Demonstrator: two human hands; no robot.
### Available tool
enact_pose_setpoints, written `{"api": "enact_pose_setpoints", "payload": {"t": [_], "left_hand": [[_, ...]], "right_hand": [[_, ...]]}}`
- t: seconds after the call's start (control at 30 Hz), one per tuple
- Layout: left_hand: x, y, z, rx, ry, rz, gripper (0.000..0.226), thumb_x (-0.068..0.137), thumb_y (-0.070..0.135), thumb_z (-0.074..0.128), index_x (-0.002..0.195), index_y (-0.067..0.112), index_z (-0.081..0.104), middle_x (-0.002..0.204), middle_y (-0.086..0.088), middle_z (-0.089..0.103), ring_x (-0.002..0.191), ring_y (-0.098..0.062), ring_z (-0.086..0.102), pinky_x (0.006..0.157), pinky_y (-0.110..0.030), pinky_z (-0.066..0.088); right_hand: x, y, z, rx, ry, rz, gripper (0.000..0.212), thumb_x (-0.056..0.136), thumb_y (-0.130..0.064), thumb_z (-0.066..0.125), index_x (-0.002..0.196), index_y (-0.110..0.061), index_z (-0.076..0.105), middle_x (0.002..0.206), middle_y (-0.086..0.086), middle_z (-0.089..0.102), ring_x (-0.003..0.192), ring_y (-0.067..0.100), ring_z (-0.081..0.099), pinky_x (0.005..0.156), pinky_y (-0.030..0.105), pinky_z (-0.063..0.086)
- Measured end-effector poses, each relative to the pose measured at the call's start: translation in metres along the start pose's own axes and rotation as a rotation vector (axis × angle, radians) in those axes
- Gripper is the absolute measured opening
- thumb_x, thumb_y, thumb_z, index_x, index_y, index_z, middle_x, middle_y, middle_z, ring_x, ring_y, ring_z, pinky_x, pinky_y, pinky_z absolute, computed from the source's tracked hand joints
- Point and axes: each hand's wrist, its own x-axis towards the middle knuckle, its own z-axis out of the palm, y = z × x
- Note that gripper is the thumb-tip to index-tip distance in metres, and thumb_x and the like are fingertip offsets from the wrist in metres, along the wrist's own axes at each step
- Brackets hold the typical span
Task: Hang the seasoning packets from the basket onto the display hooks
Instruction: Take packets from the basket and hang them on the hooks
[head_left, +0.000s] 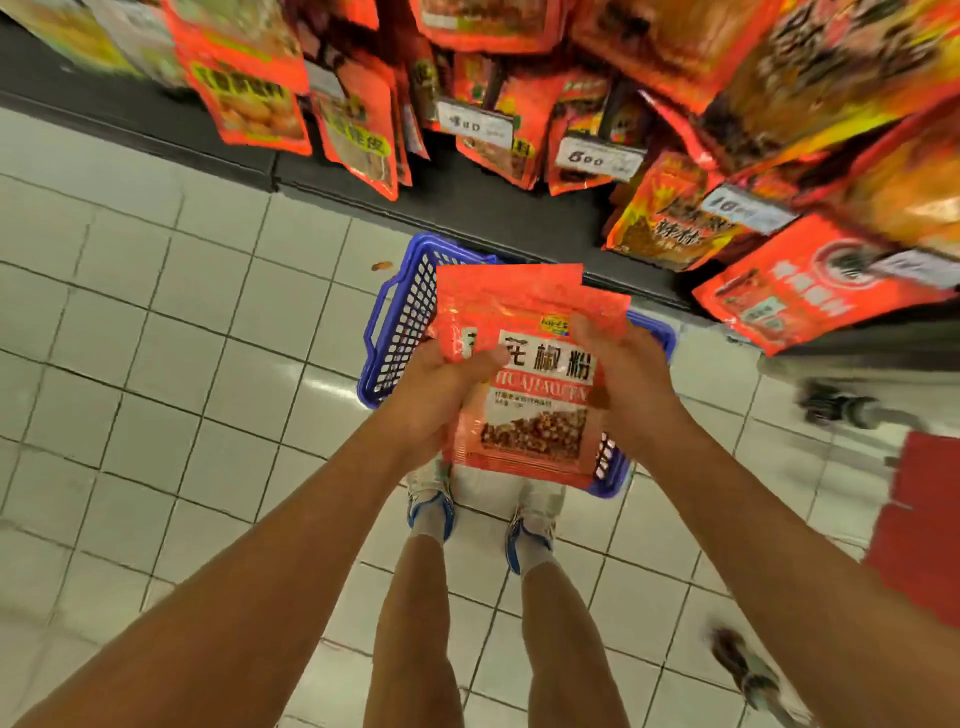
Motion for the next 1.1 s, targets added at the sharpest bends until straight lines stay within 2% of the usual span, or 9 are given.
{"api": "enact_pose_setpoints", "payload": {"t": [0.07, 0.17, 0.27, 0.4, 0.57, 0.8, 0.93, 1.0, 1.1], "left_hand": [[-0.033, 0.036, 0.011, -0.004, 0.019, 0.048, 0.027, 0.095, 0.03, 0.067, 0.117, 0.014, 0.07, 0.113, -0.014, 0.076, 0.1, -0.031, 0.075, 0.078, -0.044, 0.063], [-0.089, 0.101, 0.022, -0.019, 0.072, 0.154, 0.038, 0.084, 0.05, 0.069, 0.103, 0.018, 0.078, 0.105, -0.012, 0.078, 0.093, -0.029, 0.077, 0.073, -0.041, 0.062], [-0.149, 0.175, 0.034, -0.016, 0.079, 0.276, 0.021, 0.091, 0.036, 0.068, 0.09, 0.019, 0.081, 0.098, -0.011, 0.079, 0.084, -0.026, 0.077, 0.073, -0.04, 0.06], [-0.233, 0.276, 0.06, -0.041, 0.09, 0.483, 0.012, 0.093, 0.012, 0.063, 0.09, 0.013, 0.075, 0.091, -0.012, 0.077, 0.072, -0.025, 0.074, 0.073, -0.04, 0.062], [-0.337, 0.374, 0.102, 0.006, 0.036, 0.804, 0.019, 0.087, 0.039, 0.065, 0.086, 0.028, 0.08, 0.087, -0.003, 0.079, 0.073, -0.017, 0.076, 0.065, -0.039, 0.063], [-0.411, 0.465, 0.114, -0.002, 0.04, 1.075, 0.019, 0.093, 0.02, 0.066, 0.084, 0.025, 0.081, 0.084, -0.002, 0.079, 0.072, -0.018, 0.076, 0.063, -0.035, 0.062], [-0.436, 0.507, 0.109, -0.015, -0.003, 1.127, 0.009, 0.093, 0.02, 0.067, 0.09, 0.02, 0.076, 0.085, -0.007, 0.079, 0.072, -0.023, 0.076, 0.061, -0.036, 0.061], [-0.446, 0.523, 0.108, -0.005, -0.06, 1.156, 0.009, 0.092, 0.022, 0.068, 0.095, 0.02, 0.077, 0.091, -0.01, 0.079, 0.077, -0.027, 0.077, 0.065, -0.039, 0.061], [-0.456, 0.544, 0.111, -0.001, -0.106, 1.18, 0.016, 0.089, 0.032, 0.074, 0.098, 0.019, 0.075, 0.099, -0.013, 0.078, 0.085, -0.029, 0.076, 0.073, -0.043, 0.062]], "right_hand": [[-0.029, -0.045, 0.012, -0.013, 0.013, -0.085, 0.006, 0.092, -0.014, 0.072, 0.095, -0.018, 0.075, 0.088, 0.005, 0.079, 0.078, 0.023, 0.076, 0.066, 0.038, 0.06], [-0.081, -0.122, 0.025, 0.032, 0.007, -0.251, 0.021, 0.091, -0.007, 0.071, 0.078, -0.023, 0.075, 0.081, 0.001, 0.078, 0.074, 0.021, 0.075, 0.062, 0.036, 0.06], [-0.14, -0.203, 0.034, 0.043, -0.054, -0.403, 0.028, 0.09, -0.005, 0.07, 0.069, -0.024, 0.075, 0.072, -0.003, 0.075, 0.063, 0.016, 0.072, 0.056, 0.03, 0.056], [-0.223, -0.31, 0.052, -0.021, -0.06, -0.65, 0.013, 0.086, -0.025, 0.069, 0.075, -0.024, 0.076, 0.071, -0.007, 0.073, 0.064, 0.013, 0.069, 0.062, 0.032, 0.057], [-0.312, -0.426, 0.067, -0.101, -0.03, -0.95, 0.017, 0.075, -0.05, 0.071, 0.077, -0.034, 0.078, 0.077, -0.006, 0.075, 0.073, 0.018, 0.067, 0.074, 0.049, 0.058], [-0.399, -0.533, 0.081, -0.162, 0.131, -1.23, 0.038, 0.07, -0.053, 0.068, 0.077, -0.017, 0.073, 0.07, -0.002, 0.069, 0.07, 0.018, 0.061, 0.075, 0.054, 0.057], [-0.429, -0.577, 0.092, -0.088, 0.17, -1.356, 0.01, 0.08, -0.037, 0.07, 0.072, -0.035, 0.076, 0.062, -0.015, 0.069, 0.058, 0.001, 0.06, 0.056, 0.025, 0.052], [-0.434, -0.597, 0.099, -0.066, 0.188, -1.369, 0.021, 0.086, -0.028, 0.072, 0.066, -0.035, 0.075, 0.058, -0.017, 0.068, 0.053, -0.003, 0.06, 0.051, 0.019, 0.049], [-0.431, -0.62, 0.112, -0.085, 0.214, -1.328, 0.023, 0.089, -0.035, 0.074, 0.073, -0.02, 0.07, 0.069, -0.008, 0.075, 0.066, 0.011, 0.073, 0.063, 0.033, 0.058]]}}
